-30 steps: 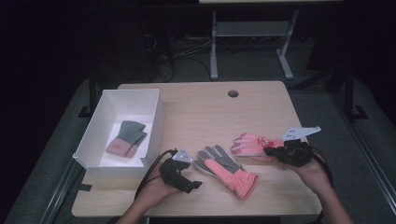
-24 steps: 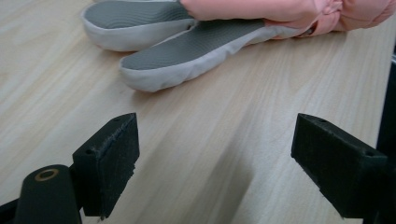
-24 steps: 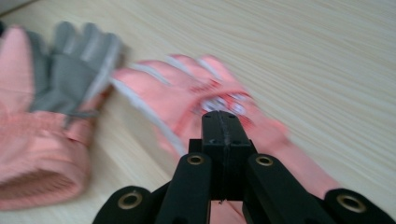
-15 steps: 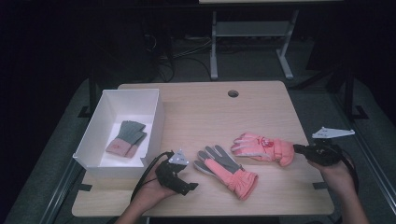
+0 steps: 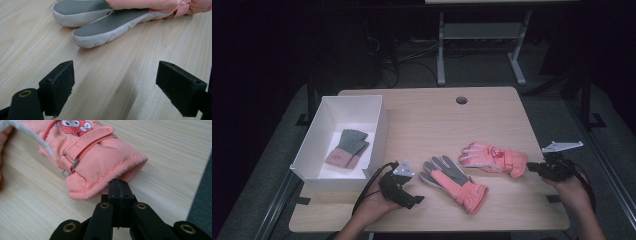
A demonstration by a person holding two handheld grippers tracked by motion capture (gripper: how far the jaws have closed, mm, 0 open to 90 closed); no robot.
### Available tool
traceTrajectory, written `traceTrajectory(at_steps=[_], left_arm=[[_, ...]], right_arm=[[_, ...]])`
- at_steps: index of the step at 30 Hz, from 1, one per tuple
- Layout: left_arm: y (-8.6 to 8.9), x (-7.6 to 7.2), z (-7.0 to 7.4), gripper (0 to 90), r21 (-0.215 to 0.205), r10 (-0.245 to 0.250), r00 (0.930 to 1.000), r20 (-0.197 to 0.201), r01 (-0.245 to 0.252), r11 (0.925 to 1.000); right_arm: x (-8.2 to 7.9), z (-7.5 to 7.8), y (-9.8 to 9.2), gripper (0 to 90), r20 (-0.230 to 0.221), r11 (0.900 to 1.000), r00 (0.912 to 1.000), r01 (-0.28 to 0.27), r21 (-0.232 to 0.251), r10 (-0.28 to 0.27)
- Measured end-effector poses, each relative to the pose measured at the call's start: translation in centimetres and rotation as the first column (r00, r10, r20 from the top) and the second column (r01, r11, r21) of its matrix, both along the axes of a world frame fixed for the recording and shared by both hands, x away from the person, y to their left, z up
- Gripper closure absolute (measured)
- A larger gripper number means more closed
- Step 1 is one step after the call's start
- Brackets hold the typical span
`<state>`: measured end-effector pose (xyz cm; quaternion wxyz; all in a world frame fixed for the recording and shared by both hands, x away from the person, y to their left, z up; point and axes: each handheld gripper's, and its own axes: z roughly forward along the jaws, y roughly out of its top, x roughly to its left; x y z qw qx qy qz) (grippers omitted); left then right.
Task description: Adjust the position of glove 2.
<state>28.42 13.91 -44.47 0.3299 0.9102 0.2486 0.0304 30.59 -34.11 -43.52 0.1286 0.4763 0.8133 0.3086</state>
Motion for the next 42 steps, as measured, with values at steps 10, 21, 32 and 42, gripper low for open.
traceTrajectory(at_steps=[10, 21, 32, 42], left_arm=[[-0.1, 0.0, 0.0, 14.9, 0.002, -0.002, 1.0000, -0.001, 0.002, 1.0000], [-0.1, 0.1, -0.1, 14.9, 0.008, -0.004, 1.0000, -0.006, 0.004, 1.0000], [-0.3, 0.1, -0.3, 14.9, 0.005, -0.003, 1.0000, -0.008, 0.003, 1.0000], [-0.1, 0.1, -0.3, 14.9, -0.015, 0.013, 0.9999, -0.010, -0.013, 0.9998]], right_arm=[[-0.1, -0.1, 3.0, 90.0, -0.009, 0.991, 0.9918, -0.127, 0.052, 0.127], [0.0, 0.6, 5.4, 90.0, 0.021, 0.974, 0.9785, -0.206, 0.092, 0.205], [4.0, 2.9, 7.8, 73.1, 0.113, 0.956, 0.9605, -0.267, 0.121, 0.254], [8.0, 1.4, 10.8, 54.8, 0.007, 0.928, 0.9284, -0.372, 0.022, 0.371]])
